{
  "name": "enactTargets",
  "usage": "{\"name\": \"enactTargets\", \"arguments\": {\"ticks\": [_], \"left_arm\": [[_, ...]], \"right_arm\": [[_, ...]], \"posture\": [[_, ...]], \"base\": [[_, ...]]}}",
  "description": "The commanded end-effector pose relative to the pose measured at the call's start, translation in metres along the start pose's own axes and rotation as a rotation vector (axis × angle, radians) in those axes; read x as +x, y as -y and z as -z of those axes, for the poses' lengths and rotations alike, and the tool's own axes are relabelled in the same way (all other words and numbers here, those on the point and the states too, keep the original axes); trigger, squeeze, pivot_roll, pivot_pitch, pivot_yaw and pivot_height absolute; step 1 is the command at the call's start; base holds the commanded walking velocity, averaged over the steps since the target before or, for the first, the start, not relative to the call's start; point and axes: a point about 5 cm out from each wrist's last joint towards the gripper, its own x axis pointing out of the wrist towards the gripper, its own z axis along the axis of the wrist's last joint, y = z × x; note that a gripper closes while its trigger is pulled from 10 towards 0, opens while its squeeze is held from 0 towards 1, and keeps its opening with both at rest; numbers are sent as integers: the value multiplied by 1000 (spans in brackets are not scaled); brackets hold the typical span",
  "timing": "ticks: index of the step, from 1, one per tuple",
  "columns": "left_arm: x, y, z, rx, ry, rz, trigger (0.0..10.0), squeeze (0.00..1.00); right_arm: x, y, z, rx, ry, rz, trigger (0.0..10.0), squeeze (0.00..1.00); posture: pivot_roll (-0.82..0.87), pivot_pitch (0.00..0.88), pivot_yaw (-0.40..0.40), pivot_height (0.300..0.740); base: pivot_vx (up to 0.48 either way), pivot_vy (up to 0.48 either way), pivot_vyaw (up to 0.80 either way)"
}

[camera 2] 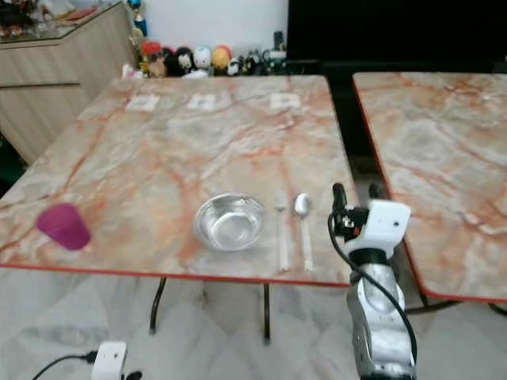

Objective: Setting the table

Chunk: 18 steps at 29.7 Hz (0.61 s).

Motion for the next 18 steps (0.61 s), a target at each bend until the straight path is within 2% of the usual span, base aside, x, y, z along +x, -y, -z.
{"name": "enactTargets", "arguments": {"ticks": [1,3,18], "left_arm": [[-2,-6,6,-9,-18,-24,10000,0],[-2,-6,6,-10,-19,-24,10000,0],[-2,-3,5,-2,-4,-1,10000,0]], "right_arm": [[2,-4,-3,5,10,-19,10000,0],[2,-5,-3,7,9,-20,10000,0],[5,0,1,15,-13,8,10000,0]], "posture": [[-65,67,36,740],[-66,67,36,740],[-65,73,36,740]], "base": [[0,428,0],[0,368,0],[0,0,0]]}}
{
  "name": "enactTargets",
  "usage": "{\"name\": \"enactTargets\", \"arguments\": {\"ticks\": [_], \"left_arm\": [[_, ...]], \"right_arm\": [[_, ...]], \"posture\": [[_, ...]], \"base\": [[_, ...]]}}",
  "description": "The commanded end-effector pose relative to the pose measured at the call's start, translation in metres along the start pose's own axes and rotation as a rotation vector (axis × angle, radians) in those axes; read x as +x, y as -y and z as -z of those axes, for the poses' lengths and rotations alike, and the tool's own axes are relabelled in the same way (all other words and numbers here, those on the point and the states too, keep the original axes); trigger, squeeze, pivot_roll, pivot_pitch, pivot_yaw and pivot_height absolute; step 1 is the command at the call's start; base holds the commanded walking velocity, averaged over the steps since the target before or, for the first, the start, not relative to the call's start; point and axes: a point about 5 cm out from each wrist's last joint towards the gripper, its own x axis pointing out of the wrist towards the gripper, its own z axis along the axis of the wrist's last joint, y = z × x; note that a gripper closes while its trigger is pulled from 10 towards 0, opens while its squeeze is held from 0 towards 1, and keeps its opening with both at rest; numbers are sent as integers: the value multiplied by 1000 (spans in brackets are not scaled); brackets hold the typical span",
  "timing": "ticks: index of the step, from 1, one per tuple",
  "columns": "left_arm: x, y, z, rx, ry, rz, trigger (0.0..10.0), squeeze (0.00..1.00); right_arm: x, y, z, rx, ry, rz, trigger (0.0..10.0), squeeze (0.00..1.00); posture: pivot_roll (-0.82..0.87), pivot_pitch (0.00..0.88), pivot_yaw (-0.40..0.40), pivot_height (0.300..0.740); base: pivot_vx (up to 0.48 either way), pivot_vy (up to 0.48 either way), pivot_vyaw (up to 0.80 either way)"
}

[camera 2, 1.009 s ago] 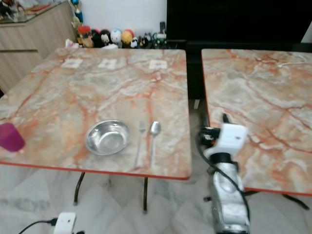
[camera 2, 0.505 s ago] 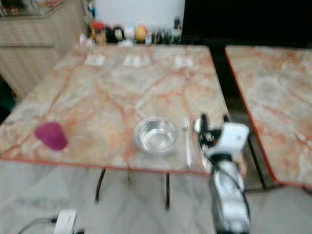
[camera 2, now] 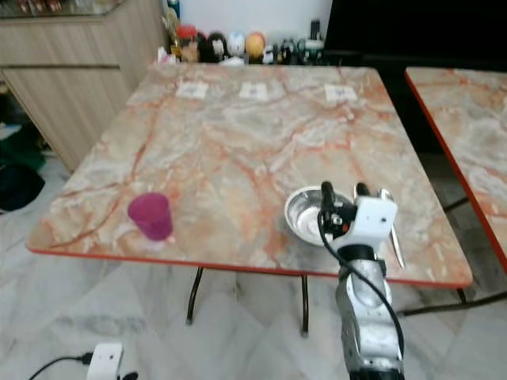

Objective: Setting the table

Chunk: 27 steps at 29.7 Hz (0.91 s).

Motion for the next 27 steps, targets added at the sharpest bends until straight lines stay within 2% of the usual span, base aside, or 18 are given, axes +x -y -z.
{"name": "enactTargets", "arguments": {"ticks": [1,5,9,14,17,18,21,25,26,27], "left_arm": [[-1,0,5,-3,-16,0,10000,0],[-1,0,5,2,-14,1,10000,0],[-1,0,4,12,-12,4,10000,0],[0,-1,1,12,-3,0,10000,0],[0,-1,-1,10,5,-1,10000,0],[0,0,-1,13,4,3,10000,0],[1,1,-2,1,10,1,10000,0],[1,3,-4,-2,12,2,10000,0],[1,3,-4,-3,13,2,10000,0],[1,3,-4,-4,13,3,10000,0]], "right_arm": [[-1,6,0,0,-5,20,10000,0],[-2,5,2,1,-8,20,10000,0],[-3,3,7,11,-25,15,10000,0],[-1,3,6,2,-35,20,10000,0],[0,11,8,32,-54,74,10000,0],[0,17,11,78,-77,120,10000,0],[1,22,17,109,-139,151,10000,0],[6,29,21,179,-166,200,10000,0],[7,30,19,202,-159,215,10000,388],[7,31,19,216,-158,220,10000,388]], "posture": [[-65,72,35,740],[-63,61,35,740],[-65,8,42,740],[-71,16,44,740],[-72,24,42,740],[-67,31,41,740],[-68,50,38,740],[-66,70,38,740],[-64,74,37,740],[-62,76,37,740]], "base": [[0,0,0],[185,-62,0],[188,-204,0],[0,0,0],[0,0,0],[0,0,0],[0,0,0],[0,0,0],[0,0,0],[0,0,0]]}}
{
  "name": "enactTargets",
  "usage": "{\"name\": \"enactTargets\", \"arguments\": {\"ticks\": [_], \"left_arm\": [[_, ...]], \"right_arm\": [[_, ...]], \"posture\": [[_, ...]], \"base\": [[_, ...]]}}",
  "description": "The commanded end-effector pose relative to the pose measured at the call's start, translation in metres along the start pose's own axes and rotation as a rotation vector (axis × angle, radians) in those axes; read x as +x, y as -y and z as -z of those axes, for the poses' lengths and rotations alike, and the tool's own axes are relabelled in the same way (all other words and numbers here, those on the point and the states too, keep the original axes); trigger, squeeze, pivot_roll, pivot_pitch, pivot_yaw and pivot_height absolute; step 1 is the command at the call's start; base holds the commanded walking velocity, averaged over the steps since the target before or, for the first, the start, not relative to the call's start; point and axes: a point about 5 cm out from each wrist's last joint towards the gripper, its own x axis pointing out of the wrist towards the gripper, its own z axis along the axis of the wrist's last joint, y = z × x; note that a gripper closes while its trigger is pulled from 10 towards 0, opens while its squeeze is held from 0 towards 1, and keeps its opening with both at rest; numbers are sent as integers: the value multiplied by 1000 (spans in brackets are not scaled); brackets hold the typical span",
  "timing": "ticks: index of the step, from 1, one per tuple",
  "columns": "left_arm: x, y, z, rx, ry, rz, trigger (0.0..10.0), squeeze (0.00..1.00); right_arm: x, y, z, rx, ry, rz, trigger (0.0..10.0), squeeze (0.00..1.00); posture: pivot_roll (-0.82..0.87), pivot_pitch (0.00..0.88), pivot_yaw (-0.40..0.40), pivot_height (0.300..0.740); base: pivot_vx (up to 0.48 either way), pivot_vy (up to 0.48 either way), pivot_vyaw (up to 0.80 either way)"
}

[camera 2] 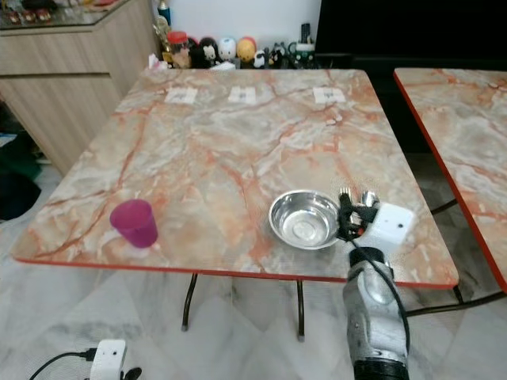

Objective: Setting the table

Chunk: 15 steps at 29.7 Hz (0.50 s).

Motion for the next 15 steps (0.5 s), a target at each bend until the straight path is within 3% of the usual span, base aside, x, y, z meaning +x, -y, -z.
{"name": "enactTargets", "arguments": {"ticks": [1,6,7,8,9,11,15], "left_arm": [[-1,-2,2,-8,-5,-11,10000,0],[-1,-3,2,-10,-4,-15,10000,0],[-1,-3,2,-9,-4,-15,10000,0],[-1,-3,2,-9,-4,-15,10000,0],[-1,-3,2,-9,-3,-16,10000,0],[-1,-3,1,-9,0,-16,10000,0],[0,-4,0,-9,4,-17,10000,0]], "right_arm": [[3,-1,-1,45,-20,18,10000,1000],[6,-1,0,140,-77,-4,10000,1000],[8,-3,4,124,-149,-38,10000,765],[8,-3,4,124,-149,-38,10000,765],[10,-4,4,113,-155,-63,10000,0],[11,-7,1,147,-148,-88,10000,0],[14,-7,6,130,-210,-108,10000,0]], "posture": [[-62,79,36,740],[-62,81,39,740],[-63,81,40,740],[-63,81,40,740],[-63,81,38,740],[-60,83,38,740],[-58,83,37,740]], "base": [[0,0,0],[0,0,0],[0,0,0],[0,0,0],[0,0,0],[0,0,0],[0,0,0]]}}
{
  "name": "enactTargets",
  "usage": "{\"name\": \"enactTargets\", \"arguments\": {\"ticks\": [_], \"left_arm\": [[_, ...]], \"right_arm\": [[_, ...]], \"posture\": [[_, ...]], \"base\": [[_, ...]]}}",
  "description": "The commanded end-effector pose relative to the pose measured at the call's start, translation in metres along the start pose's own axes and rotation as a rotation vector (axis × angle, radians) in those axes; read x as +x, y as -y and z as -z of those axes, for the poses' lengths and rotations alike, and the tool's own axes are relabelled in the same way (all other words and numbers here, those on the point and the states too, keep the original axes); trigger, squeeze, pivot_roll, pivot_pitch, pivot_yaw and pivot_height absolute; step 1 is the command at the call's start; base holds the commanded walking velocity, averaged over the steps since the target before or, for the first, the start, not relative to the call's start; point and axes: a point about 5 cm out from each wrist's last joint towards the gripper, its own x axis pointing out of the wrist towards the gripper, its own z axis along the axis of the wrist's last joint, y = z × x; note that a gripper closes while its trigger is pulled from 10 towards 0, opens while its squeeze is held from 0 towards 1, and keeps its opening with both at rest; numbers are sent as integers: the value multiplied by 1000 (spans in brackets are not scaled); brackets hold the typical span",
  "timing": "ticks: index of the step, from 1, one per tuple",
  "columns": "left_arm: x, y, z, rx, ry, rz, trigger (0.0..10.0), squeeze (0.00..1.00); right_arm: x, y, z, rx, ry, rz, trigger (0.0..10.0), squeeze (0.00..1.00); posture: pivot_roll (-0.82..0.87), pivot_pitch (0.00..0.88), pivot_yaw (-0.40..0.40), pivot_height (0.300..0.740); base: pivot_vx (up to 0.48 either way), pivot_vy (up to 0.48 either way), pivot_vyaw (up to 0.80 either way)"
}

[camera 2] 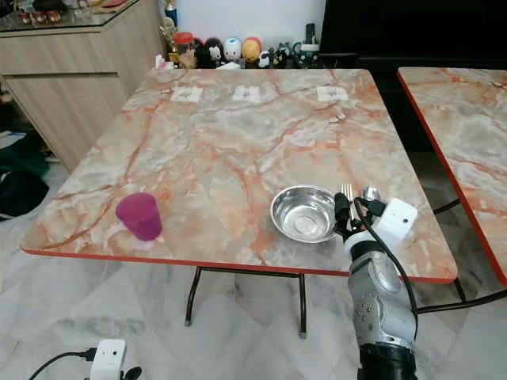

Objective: Setting the table

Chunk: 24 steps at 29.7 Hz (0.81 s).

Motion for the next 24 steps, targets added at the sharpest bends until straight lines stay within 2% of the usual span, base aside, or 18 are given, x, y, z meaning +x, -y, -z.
{"name": "enactTargets", "arguments": {"ticks": [1,7,19,20,21,23,24], "left_arm": [[-1,-3,1,-4,-1,-14,10000,0],[-1,-2,2,1,0,-11,10000,0],[-1,-2,2,11,1,-9,10000,0],[-1,-2,3,12,0,-9,10000,0],[-1,-2,3,13,0,-8,10000,0],[-1,-2,3,14,0,-7,10000,0],[-1,-1,3,17,0,-6,10000,0]], "right_arm": [[3,-3,3,15,-37,-20,10000,0],[5,-5,8,51,-93,-15,10000,0],[4,-4,14,95,-132,-8,10000,0],[4,-4,15,102,-139,-4,7647,0],[3,-4,17,104,-148,-4,1804,0],[3,-4,18,103,-153,-4,1804,0],[2,-6,22,116,-171,-12,0,0]], "posture": [[-57,84,36,740],[-55,87,35,740],[-49,84,34,740],[-50,85,34,740],[-49,85,33,740],[-46,83,33,740],[-43,83,32,740]], "base": [[0,0,0],[0,0,0],[0,0,0],[0,0,0],[0,0,0],[0,0,0],[0,0,0]]}}
